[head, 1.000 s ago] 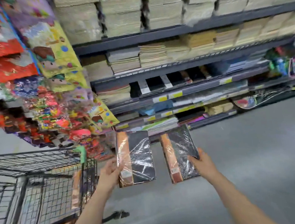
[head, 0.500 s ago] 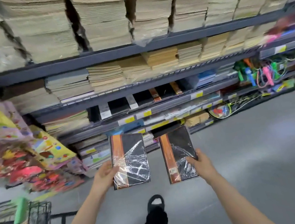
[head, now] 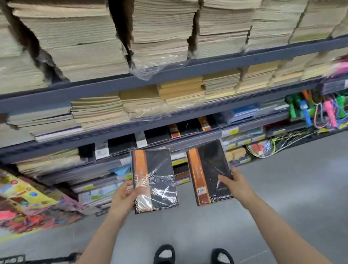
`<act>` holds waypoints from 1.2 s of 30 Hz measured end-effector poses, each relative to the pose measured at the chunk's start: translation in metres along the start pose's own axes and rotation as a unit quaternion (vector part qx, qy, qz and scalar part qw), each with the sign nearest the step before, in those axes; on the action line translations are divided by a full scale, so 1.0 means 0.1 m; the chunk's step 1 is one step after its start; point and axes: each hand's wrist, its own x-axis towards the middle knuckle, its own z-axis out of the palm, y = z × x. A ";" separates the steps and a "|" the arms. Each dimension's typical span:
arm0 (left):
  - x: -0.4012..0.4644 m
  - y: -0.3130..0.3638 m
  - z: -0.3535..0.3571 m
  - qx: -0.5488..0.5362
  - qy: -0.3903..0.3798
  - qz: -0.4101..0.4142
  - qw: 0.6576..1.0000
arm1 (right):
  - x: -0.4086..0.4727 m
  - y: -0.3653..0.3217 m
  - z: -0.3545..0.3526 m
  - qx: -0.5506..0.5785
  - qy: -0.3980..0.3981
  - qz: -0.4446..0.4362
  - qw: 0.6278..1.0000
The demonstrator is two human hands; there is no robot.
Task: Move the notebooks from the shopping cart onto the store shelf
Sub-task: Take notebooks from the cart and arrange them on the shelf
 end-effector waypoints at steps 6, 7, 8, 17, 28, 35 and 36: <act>-0.04 -0.18 0.48 -0.037 0.073 0.009 0.997 | 0.39 -0.08 -0.52 -0.003 -0.055 -0.040 0.998; -0.03 -0.25 0.56 -0.045 0.087 0.008 0.995 | 0.45 -0.10 -0.60 -0.007 -0.065 -0.045 0.997; -0.03 -0.30 0.65 -0.050 0.098 0.006 0.994 | 0.53 -0.09 -0.69 -0.010 -0.070 -0.046 0.996; 0.36 -0.32 0.90 -0.109 0.162 0.080 0.977 | 1.29 -0.16 -0.57 -0.005 -0.119 -0.073 0.990; 1.54 -0.46 0.67 -0.127 0.171 0.261 0.942 | 2.55 -0.30 0.35 0.059 -0.141 -0.221 0.963; 1.99 -0.66 0.61 -0.149 0.160 0.340 0.915 | 2.77 0.03 0.35 -0.181 -0.024 -0.443 0.878; 2.01 -0.66 0.60 -0.143 0.161 0.346 0.913 | 2.78 0.06 0.38 -0.214 0.004 -0.463 0.860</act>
